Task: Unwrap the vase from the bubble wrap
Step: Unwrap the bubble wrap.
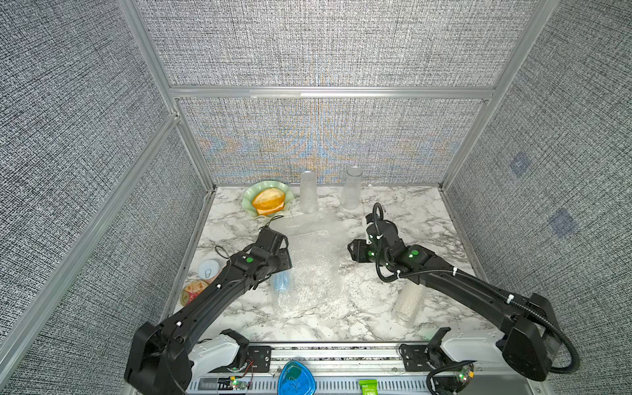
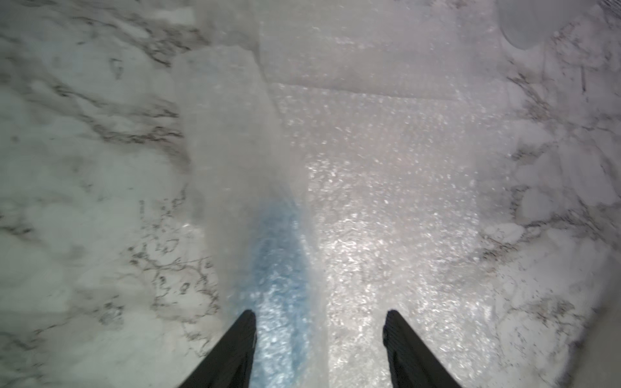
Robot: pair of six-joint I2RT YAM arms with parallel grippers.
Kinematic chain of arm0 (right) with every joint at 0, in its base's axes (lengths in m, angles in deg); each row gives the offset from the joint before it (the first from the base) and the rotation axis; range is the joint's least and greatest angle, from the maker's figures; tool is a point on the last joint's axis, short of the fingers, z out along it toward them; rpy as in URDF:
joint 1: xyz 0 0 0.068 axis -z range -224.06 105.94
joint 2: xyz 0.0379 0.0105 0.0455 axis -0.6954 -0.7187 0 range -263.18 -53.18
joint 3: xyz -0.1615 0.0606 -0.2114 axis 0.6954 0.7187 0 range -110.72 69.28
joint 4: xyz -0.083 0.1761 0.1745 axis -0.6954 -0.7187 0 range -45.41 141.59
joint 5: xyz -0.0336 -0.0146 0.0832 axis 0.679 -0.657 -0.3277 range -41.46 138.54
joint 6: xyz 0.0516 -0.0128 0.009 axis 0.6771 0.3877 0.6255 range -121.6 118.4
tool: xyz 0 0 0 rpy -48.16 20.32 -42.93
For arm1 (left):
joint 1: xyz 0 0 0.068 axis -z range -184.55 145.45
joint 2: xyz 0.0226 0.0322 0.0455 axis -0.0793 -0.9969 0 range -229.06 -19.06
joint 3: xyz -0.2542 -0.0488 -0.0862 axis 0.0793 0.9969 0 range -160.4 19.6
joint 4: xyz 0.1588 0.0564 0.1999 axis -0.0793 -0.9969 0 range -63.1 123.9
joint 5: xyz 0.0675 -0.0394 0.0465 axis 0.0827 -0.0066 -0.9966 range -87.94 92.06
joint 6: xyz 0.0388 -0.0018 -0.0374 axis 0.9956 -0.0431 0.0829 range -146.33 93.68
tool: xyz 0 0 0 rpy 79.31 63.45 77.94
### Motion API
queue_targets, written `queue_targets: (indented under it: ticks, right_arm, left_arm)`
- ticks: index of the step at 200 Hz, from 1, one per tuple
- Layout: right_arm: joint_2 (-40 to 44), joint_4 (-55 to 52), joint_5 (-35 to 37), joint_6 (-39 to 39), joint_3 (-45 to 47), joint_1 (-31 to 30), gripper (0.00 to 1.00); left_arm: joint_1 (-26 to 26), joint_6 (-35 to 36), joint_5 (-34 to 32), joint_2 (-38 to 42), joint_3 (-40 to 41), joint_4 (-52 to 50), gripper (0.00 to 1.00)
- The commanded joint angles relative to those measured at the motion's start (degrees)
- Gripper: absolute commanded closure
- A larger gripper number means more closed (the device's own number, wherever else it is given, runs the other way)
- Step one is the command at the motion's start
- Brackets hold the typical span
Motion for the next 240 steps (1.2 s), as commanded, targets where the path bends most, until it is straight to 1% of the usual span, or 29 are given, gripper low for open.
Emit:
queue_targets:
  ticks: [1,26,41,59,71,94,131,158,201,215,240]
  right_arm:
    - [0.2,-0.4,0.7,0.1,0.3,0.0,0.42]
    - [0.2,-0.5,0.8,0.1,0.5,0.0,0.42]
    - [0.3,-0.7,1.0,0.1,0.4,0.0,0.43]
    - [0.4,-1.0,1.1,0.0,0.4,0.1,0.42]
    - [0.3,-1.0,1.1,-0.2,0.4,0.0,0.42]
    - [-0.1,-0.9,1.0,-0.1,0.1,0.0,0.43]
    - [-0.1,-1.2,0.8,-0.2,0.0,0.1,0.42]
    - [0.2,-1.3,0.9,-0.5,-0.1,0.1,0.42]
    - [0.0,-1.2,0.2,-0.8,-0.2,-0.1,0.42]
    - [0.0,-1.2,0.1,-1.0,-0.3,-0.4,0.42]
    - [-1.4,-1.1,-0.2,-0.7,-1.0,-1.8,0.42]
  left_arm:
    - [2.0,2.2,4.4,-4.0,-1.9,3.5,0.38]
    - [3.1,1.6,6.2,-7.5,-1.2,6.2,0.38]
    - [3.1,0.9,5.7,-8.7,-0.4,6.1,0.38]
    - [2.9,-2.2,2.7,-10.8,-1.5,1.3,0.38]
    - [2.9,-2.3,0.9,-12.9,-3.2,-3.0,0.38]
    - [2.6,-2.5,-0.1,-12.9,-1.8,-3.4,0.38]
    - [-0.1,-2.5,-1.9,-9.2,0.7,-5.5,0.38]
    - [-3.7,-2.3,-2.9,-5.6,2.9,-7.8,0.38]
    - [-8.7,-2.9,-5.2,3.6,6.4,-9.1,0.38]
    - [-9.5,-3.8,-6.5,7.0,7.2,-8.5,0.38]
    - [-12.2,-4.4,-7.3,13.1,8.0,-7.6,0.37]
